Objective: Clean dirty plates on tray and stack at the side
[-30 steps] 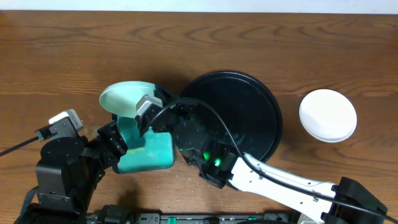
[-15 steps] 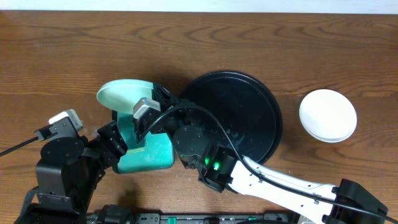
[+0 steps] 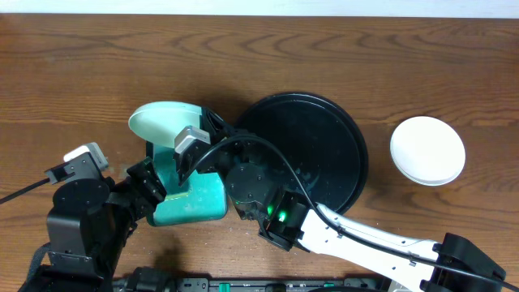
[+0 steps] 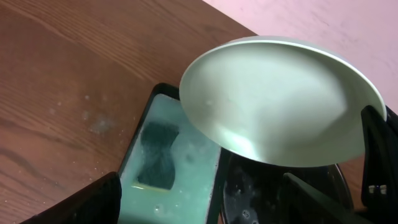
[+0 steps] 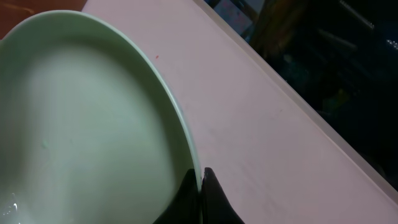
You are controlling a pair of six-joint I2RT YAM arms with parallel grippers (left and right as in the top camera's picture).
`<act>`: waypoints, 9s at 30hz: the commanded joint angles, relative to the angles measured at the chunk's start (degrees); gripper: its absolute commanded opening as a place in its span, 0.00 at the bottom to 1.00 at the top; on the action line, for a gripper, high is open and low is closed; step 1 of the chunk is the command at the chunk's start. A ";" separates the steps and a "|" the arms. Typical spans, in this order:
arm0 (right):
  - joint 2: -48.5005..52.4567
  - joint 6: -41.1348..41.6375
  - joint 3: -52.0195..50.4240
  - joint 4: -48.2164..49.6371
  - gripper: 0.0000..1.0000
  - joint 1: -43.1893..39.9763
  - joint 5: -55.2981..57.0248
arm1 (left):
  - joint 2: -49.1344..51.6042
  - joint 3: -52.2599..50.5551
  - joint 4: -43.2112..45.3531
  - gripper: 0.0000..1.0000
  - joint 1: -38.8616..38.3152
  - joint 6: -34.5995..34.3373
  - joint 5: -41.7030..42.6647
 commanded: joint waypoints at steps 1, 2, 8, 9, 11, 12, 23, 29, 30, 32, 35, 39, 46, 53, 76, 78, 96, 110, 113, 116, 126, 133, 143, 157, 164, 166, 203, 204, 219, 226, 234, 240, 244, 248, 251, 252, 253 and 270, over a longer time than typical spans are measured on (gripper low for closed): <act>-1.62 -0.28 0.68 0.39 0.01 0.72 1.40 | 0.00 1.05 0.04 0.81 0.17 0.13 -0.07; -1.62 -0.28 0.68 0.39 0.01 0.72 1.42 | 0.00 1.05 0.04 0.81 0.17 0.13 -0.04; -1.62 -0.74 0.68 0.44 0.01 0.50 6.03 | 0.00 1.05 0.04 0.81 0.17 0.13 -0.07; -1.62 -0.37 0.68 0.44 0.01 0.13 7.45 | 0.00 1.05 0.04 0.81 0.17 0.13 -0.07; -1.62 8.11 0.66 -1.05 0.01 -0.17 6.91 | 0.00 1.05 0.04 0.81 0.17 0.13 -0.07; -1.62 8.02 0.68 -3.13 0.01 0.15 4.22 | 0.00 1.05 0.04 0.81 0.17 0.13 -0.04; -1.36 6.05 0.66 -3.23 0.01 -0.26 4.57 | 0.00 1.05 0.04 0.81 0.17 0.13 -0.07; -1.31 4.52 0.66 -2.36 0.01 -0.42 3.61 | 0.00 1.05 0.04 0.81 0.17 0.13 -0.07; -1.31 4.76 0.66 -2.58 0.01 -0.39 2.36 | 0.00 1.05 0.04 0.81 0.17 0.13 -0.07; -1.29 4.70 0.66 -3.54 0.01 -0.42 1.14 | 0.00 1.05 0.04 0.81 0.17 0.13 -0.07; -1.29 4.70 0.66 -3.50 0.01 -0.42 2.73 | 0.00 1.05 0.04 0.81 0.17 0.13 -0.07; -1.29 4.72 0.66 -3.48 0.01 -0.57 3.06 | 0.00 1.05 0.04 0.81 0.17 0.13 -0.07; -1.29 4.72 0.66 -2.78 0.01 -0.81 3.08 | 0.00 1.05 0.04 0.81 0.17 0.13 -0.07; -1.29 16.68 0.66 -6.67 0.01 -2.80 7.48 | 0.00 1.05 0.04 0.81 0.17 0.13 -0.07; -12.59 67.80 0.66 -58.25 0.01 -65.59 -35.30 | 0.00 1.05 0.04 0.81 0.17 0.13 -0.07; -10.95 68.00 0.66 -61.51 0.01 -73.02 -35.32 | 0.00 1.05 0.04 0.81 0.17 0.13 -0.07; -0.13 65.92 0.66 -65.42 0.64 -89.90 -49.20 | 0.00 1.05 0.04 0.81 0.17 0.13 -0.07; -13.92 65.02 0.26 -62.31 0.01 -77.35 -21.59 | 0.00 1.05 0.04 0.81 0.17 0.13 -0.07; -8.74 66.88 0.00 -61.79 0.01 -77.37 -19.82 | 0.00 1.05 0.04 0.81 0.17 0.13 -0.07; -1.33 66.84 0.00 -59.65 0.01 -77.37 -19.91 | 0.00 1.05 0.04 0.81 0.17 0.13 -0.07; 9.33 66.86 0.00 -68.54 0.01 -77.29 -30.67 | 0.00 1.05 0.04 0.81 0.17 0.13 -0.07; 8.79 66.86 0.02 -82.60 0.04 -77.26 -31.52 | 0.00 1.05 0.04 0.81 0.17 0.13 -0.04; -7.13 55.82 0.02 -75.93 0.23 -77.24 -43.36 | 0.00 1.05 0.04 0.81 0.17 0.13 -0.07; -27.47 46.69 0.02 -64.54 0.99 -76.89 -72.37 | 0.00 1.05 0.04 0.81 0.17 0.13 -0.07; -27.39 46.69 0.02 -64.57 0.99 -76.89 -72.35 | 0.00 1.05 0.04 0.81 0.17 0.13 -0.07; -27.39 46.69 0.02 -64.57 0.99 -76.89 -72.35 | 0.00 1.05 0.04 0.81 0.17 0.13 -0.07; -27.39 46.69 0.02 -64.57 0.99 -76.89 -72.37 | -37.99 -58.38 60.30 0.81 7.89 27.19 6.82; -27.39 46.69 0.02 -64.59 0.99 -76.89 -72.35 | -38.01 -59.28 61.16 0.81 7.85 27.19 6.82; -27.39 46.69 0.02 -64.57 0.99 -76.89 -72.35 | -37.81 -65.29 55.41 0.81 7.89 27.02 6.69; -27.39 46.69 0.02 -64.57 0.99 -76.89 -72.35 | -36.70 -65.26 55.54 0.81 7.89 26.99 6.80; -27.43 46.64 0.02 -64.59 0.99 -76.06 -72.28 | -36.68 -65.26 55.54 0.81 7.89 26.99 6.80; -30.27 43.41 -0.39 -73.31 0.99 -75.45 -60.65 | -36.68 -65.26 55.54 0.81 7.89 26.99 6.80; -35.56 41.44 -4.11 -72.24 0.99 -75.45 -55.06 | -36.68 -65.26 55.54 0.81 7.89 26.99 6.80; -44.04 34.42 -12.57 -63.76 0.99 -74.58 -54.97 | -36.68 -65.26 55.54 0.81 7.89 26.99 6.80; -51.84 29.75 -20.44 -59.43 0.99 -72.15 -54.97 | -36.68 -65.26 55.54 0.81 7.89 26.99 6.80; -54.66 27.98 -23.10 -58.86 0.99 -70.93 -54.95 | -36.68 -65.26 55.54 0.81 7.89 26.99 6.80; -57.44 25.81 -25.62 -58.60 0.99 -69.57 -54.93 | -36.68 -65.26 55.54 0.81 7.89 26.99 6.80; -89.90 27.85 -53.27 -49.55 0.99 -59.23 -46.69 | -36.68 -65.26 55.54 0.81 7.89 26.99 6.80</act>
